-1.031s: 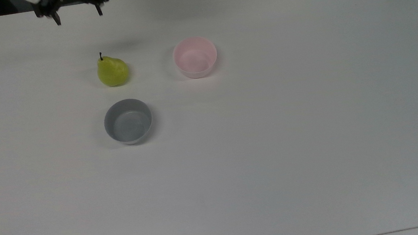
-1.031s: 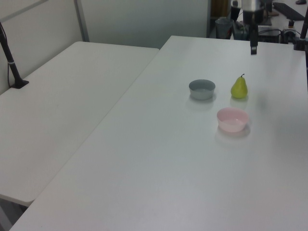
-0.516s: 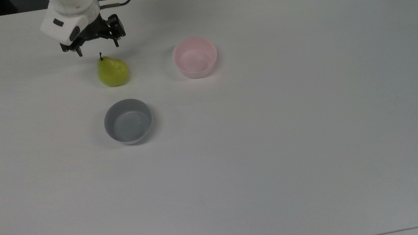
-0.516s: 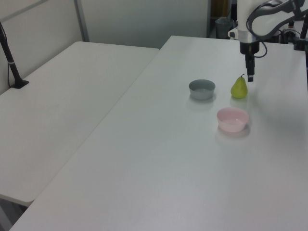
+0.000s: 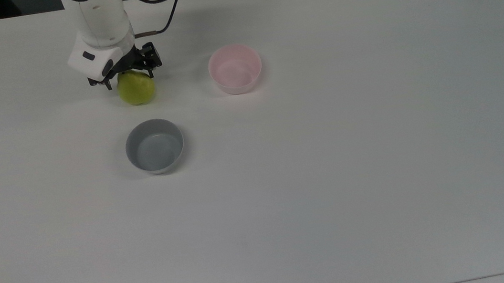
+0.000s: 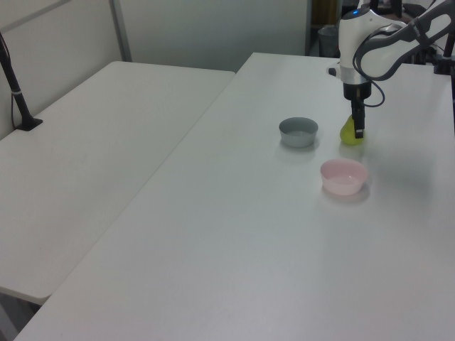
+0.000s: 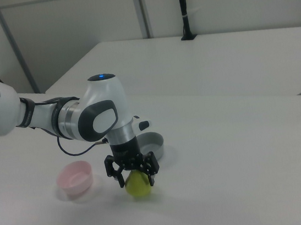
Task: Place the pear in the bowl
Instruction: 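Close the gripper around the pear's body, then lift the pear up off the table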
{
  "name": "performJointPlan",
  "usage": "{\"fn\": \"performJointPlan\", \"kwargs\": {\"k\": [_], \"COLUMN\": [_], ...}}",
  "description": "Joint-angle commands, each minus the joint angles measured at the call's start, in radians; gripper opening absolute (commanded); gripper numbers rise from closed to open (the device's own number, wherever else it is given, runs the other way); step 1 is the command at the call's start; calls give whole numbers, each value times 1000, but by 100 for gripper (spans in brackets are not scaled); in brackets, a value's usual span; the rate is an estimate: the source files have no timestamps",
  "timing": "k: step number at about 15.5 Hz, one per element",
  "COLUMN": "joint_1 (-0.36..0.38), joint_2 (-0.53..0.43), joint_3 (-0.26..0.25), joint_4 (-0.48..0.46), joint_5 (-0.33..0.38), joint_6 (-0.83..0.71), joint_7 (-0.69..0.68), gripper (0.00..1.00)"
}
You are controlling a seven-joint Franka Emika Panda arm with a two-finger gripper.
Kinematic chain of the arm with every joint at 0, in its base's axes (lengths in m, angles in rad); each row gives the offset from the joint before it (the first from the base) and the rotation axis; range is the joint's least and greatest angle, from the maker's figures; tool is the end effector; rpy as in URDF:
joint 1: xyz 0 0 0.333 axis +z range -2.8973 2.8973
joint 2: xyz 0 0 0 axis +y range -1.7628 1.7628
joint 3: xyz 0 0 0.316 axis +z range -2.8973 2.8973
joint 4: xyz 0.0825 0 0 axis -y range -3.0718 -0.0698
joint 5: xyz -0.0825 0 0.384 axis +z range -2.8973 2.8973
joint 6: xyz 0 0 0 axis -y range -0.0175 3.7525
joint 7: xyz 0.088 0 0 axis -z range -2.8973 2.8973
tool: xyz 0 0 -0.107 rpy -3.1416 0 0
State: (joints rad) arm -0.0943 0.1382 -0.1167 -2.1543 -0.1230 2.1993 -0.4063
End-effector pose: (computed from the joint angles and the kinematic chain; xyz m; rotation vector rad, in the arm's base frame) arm 0.5330 -0.1180 0.3289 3.0289 0.4155 -0.1874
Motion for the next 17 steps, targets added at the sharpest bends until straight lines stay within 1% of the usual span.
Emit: {"fn": "performJointPlan", "kwargs": {"k": [1,2,3,4,5,6,9,10,15,16,17], "joint_1": [25,25,25,25,27,27,27,27,41,42,48], "joint_2": [24,24,24,24,24,20,-9,-22,-81,-92,-95], "joint_3": [0,0,0,0,2,0,0,2,3,3,5], "joint_4": [-2,1,1,1,2,2,4,14,180,221,294], "joint_5": [-10,-10,-10,-10,-10,-10,-9,-7,8,10,11], "joint_6": [37,39,37,37,37,34,10,-22,-283,-339,-433], "joint_7": [38,38,38,38,38,38,41,47,64,67,67], "gripper": [95,87,74,64,56,51,50,50,50,50,50]}}
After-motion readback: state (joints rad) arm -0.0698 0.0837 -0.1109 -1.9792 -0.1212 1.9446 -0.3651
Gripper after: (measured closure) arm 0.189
